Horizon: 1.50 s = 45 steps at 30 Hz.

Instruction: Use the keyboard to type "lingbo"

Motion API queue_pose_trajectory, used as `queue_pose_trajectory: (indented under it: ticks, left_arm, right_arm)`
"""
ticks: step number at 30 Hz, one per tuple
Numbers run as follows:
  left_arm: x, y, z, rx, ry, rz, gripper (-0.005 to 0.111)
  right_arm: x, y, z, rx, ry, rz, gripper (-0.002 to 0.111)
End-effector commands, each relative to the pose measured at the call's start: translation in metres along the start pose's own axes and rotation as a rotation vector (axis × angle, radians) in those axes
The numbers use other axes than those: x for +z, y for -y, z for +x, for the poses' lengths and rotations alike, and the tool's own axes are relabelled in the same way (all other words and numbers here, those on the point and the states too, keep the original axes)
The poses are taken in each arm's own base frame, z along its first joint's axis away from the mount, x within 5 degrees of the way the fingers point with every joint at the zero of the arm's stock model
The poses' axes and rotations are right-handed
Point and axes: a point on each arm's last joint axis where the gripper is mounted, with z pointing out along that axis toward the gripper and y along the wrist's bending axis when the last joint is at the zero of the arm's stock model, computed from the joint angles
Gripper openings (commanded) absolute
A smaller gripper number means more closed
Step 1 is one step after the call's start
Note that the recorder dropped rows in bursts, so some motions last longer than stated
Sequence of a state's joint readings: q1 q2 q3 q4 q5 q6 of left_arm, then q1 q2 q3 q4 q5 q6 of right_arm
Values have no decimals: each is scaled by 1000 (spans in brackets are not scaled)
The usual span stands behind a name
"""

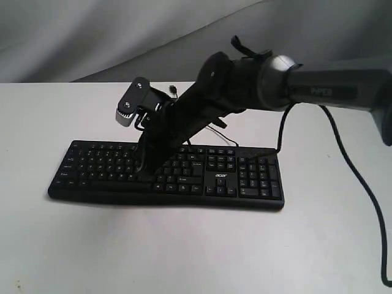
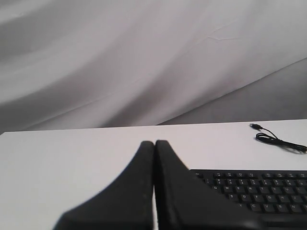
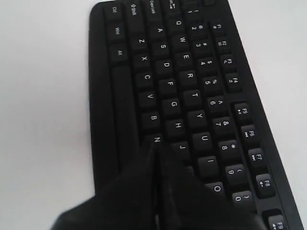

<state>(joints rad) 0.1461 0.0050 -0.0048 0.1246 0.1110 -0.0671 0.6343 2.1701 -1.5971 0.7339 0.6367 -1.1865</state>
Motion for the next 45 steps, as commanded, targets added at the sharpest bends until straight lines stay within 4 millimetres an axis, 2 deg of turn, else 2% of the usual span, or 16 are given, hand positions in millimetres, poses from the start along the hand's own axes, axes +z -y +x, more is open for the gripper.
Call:
queue_pose_trajectory:
  ticks: [1, 5, 9, 12, 15, 45]
  left_arm:
    - [0, 0, 1, -2, 7, 7, 1]
    - [0, 0, 1, -2, 7, 7, 1]
    - [0, 0, 1, -2, 7, 7, 1]
    - [0, 0, 1, -2, 7, 7, 1]
    - [0, 0, 1, -2, 7, 7, 1]
    - [0, 0, 1, -2, 7, 7, 1]
  right_arm:
    - [9, 7, 7, 2, 1, 20, 0]
    - [20, 15, 21, 3, -14, 7, 0]
    - [14, 25, 30, -6, -13, -14, 0]
    - [15, 24, 29, -30, -1, -23, 0]
    - [25, 24, 36, -34, -4, -44, 0]
    - [33, 27, 43, -60, -23, -15, 0]
